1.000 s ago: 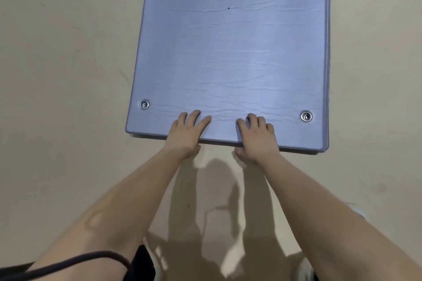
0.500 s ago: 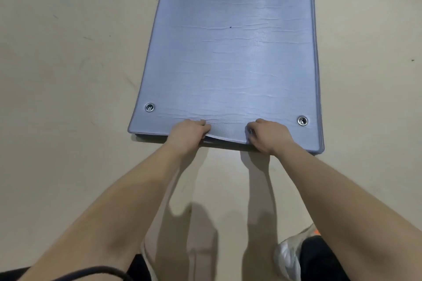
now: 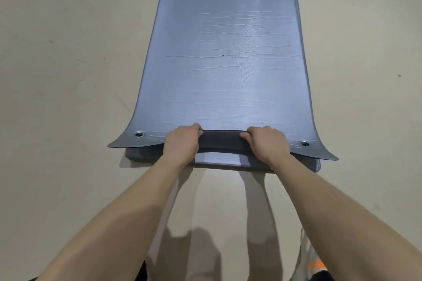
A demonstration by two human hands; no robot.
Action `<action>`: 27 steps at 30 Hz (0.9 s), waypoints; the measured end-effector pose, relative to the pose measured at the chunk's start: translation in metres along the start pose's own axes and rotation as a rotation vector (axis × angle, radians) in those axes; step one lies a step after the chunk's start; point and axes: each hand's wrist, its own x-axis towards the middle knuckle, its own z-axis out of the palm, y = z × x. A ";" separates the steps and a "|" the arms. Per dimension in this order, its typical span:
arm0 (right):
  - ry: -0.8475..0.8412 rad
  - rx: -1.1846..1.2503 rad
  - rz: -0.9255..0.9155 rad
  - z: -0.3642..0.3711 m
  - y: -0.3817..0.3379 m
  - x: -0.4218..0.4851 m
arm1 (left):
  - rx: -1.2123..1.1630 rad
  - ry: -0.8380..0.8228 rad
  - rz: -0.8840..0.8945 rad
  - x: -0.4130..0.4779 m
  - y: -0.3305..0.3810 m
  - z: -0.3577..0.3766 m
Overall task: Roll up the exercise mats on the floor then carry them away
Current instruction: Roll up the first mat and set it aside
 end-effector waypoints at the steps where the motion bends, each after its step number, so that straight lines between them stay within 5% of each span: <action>1: 0.007 0.002 0.011 0.003 0.003 0.007 | 0.014 0.031 0.005 0.007 0.000 0.004; 6: 0.177 -0.302 -0.223 0.019 0.021 0.049 | 0.198 0.179 0.136 0.043 -0.013 0.030; 11: 0.656 -0.320 -0.283 0.036 0.014 0.053 | 0.206 0.193 0.193 0.075 -0.025 0.053; 21: 0.134 -0.359 -0.188 0.069 0.018 0.020 | 0.152 0.584 0.153 0.047 -0.026 0.061; 27: 0.261 -0.322 -0.167 0.076 0.018 0.017 | 0.201 0.203 0.268 0.016 -0.060 0.079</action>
